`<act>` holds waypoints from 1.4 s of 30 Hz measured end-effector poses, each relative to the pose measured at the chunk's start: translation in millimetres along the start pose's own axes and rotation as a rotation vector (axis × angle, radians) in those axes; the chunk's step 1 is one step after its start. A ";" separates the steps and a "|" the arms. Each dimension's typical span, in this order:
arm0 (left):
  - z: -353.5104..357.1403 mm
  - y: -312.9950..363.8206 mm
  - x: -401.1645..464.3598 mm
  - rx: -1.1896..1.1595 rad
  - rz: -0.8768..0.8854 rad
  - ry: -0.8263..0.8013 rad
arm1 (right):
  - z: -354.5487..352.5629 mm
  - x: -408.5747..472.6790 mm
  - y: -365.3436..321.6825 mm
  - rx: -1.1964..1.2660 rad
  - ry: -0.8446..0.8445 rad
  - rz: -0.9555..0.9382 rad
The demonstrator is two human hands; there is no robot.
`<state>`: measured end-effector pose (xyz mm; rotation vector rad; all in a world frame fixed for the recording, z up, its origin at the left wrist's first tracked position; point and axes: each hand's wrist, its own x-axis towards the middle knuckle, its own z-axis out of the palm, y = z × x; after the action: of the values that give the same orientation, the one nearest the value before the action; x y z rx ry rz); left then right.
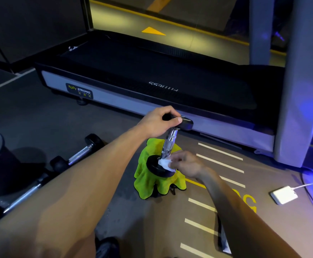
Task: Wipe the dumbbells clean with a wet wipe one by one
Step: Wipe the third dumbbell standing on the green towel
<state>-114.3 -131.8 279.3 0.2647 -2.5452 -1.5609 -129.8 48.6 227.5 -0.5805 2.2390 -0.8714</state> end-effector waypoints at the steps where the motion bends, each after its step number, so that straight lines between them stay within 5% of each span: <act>1: -0.1 0.0 0.2 -0.001 0.003 -0.003 | 3.2 0.6 2.7 -0.024 0.037 -0.026; 6: 0.3 0.7 -1.1 -0.023 -0.004 -0.027 | 16.5 4.6 10.4 -0.034 0.289 -0.035; 13: -1.4 -0.8 -1.8 -0.044 -0.003 -0.018 | 22.5 5.2 9.5 0.032 0.390 -0.037; 19: -1.3 -0.3 -2.4 -0.032 0.006 -0.011 | 8.6 14.6 -6.9 0.407 0.699 -0.033; 26: 1.4 -2.8 0.7 -0.050 0.012 -0.021 | 21.1 13.7 -1.8 0.344 0.390 0.249; 32: 1.9 -5.2 4.6 -0.039 0.016 0.009 | 10.7 18.3 -30.9 0.888 0.613 0.107; 37: 2.2 -6.5 5.5 -0.030 0.001 0.002 | 13.4 18.6 -27.4 0.973 0.605 0.237; 42: 2.8 -6.4 5.7 -0.037 0.020 0.003 | 0.2 26.9 -35.2 1.178 0.772 0.149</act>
<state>-119.9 -133.5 272.5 0.2359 -2.5056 -1.5978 -142.5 8.5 241.4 0.5535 1.7891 -2.2968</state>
